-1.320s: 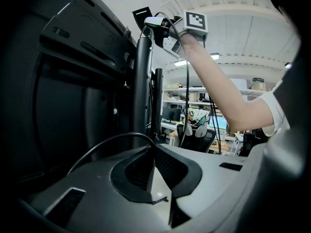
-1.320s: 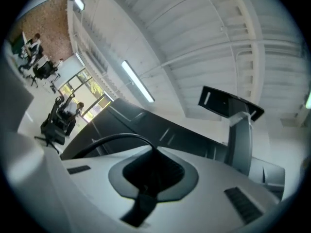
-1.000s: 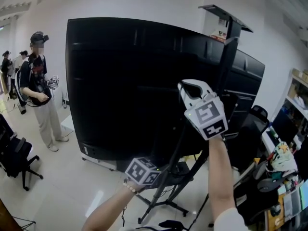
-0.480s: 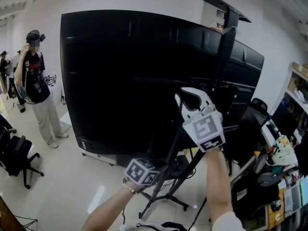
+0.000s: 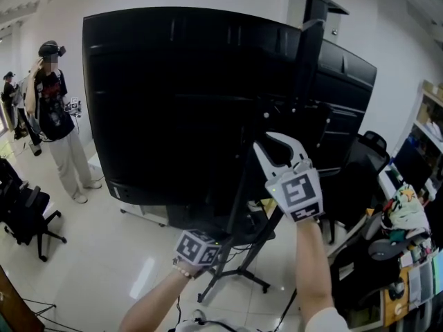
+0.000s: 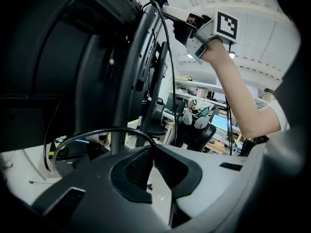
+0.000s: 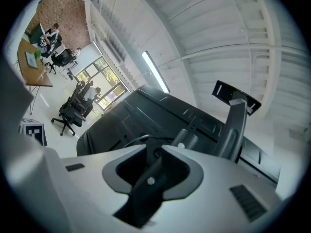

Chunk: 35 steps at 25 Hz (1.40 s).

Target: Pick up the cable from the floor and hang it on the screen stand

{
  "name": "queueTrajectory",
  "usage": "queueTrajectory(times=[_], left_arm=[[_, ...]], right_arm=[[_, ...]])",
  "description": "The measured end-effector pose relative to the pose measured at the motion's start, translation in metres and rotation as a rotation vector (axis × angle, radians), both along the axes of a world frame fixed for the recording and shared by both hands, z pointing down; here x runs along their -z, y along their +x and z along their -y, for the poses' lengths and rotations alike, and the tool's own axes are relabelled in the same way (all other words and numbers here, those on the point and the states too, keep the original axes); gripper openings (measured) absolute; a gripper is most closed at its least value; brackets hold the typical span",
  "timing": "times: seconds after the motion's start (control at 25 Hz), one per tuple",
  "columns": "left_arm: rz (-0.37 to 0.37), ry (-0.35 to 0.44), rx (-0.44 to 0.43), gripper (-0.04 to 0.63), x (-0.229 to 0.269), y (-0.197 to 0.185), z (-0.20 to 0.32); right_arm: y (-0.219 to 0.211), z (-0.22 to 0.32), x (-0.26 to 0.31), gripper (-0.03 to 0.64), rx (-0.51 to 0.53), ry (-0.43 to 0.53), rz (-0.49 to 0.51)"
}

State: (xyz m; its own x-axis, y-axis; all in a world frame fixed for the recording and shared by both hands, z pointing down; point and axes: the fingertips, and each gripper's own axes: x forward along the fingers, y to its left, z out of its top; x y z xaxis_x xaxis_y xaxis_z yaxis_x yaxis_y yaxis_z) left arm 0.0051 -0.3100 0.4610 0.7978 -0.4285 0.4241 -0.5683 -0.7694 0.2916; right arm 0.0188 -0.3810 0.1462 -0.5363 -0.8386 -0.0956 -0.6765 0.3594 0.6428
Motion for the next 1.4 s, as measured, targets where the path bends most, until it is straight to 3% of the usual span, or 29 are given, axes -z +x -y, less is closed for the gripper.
queueTrajectory(times=[0.16,0.28,0.4,0.8,0.92,0.96,1.0,1.04,1.28,1.4], left_arm=[[-0.01,-0.04,0.065,0.018,-0.026,0.01,-0.016],[-0.019,-0.074,0.11,0.04,-0.044,0.019,-0.032],[-0.018,-0.108,0.141,0.129,-0.063,0.03,-0.053],[0.001,-0.183,0.18,0.129,-0.101,0.061,-0.15],[-0.015,-0.162,0.219,0.115,-0.1,0.065,-0.18],[-0.024,-0.146,0.238,0.089,-0.097,0.065,-0.189],[-0.034,-0.127,0.259,0.018,-0.094,0.064,-0.196],[-0.045,-0.106,0.28,0.003,-0.09,0.063,-0.203],[-0.155,-0.025,0.338,0.0,-0.065,0.053,-0.234],[-0.149,0.002,0.375,0.0,-0.061,0.038,-0.244]], right_arm=[[0.033,-0.015,-0.032,0.108,0.002,-0.071,0.047],[0.057,-0.029,-0.063,0.009,0.017,-0.153,0.093],[0.081,-0.05,-0.092,0.008,0.029,-0.223,0.14],[0.149,-0.153,-0.182,0.008,0.06,-0.388,0.262],[0.16,-0.188,-0.216,0.008,0.095,-0.468,0.343],[0.161,-0.199,-0.231,0.008,0.104,-0.503,0.372],[0.162,-0.209,-0.246,0.008,0.111,-0.54,0.405],[0.162,-0.219,-0.262,0.008,0.118,-0.579,0.442],[0.143,-0.269,-0.345,0.009,0.118,-0.801,0.692],[0.129,-0.288,-0.371,0.009,0.056,-0.878,0.741]])
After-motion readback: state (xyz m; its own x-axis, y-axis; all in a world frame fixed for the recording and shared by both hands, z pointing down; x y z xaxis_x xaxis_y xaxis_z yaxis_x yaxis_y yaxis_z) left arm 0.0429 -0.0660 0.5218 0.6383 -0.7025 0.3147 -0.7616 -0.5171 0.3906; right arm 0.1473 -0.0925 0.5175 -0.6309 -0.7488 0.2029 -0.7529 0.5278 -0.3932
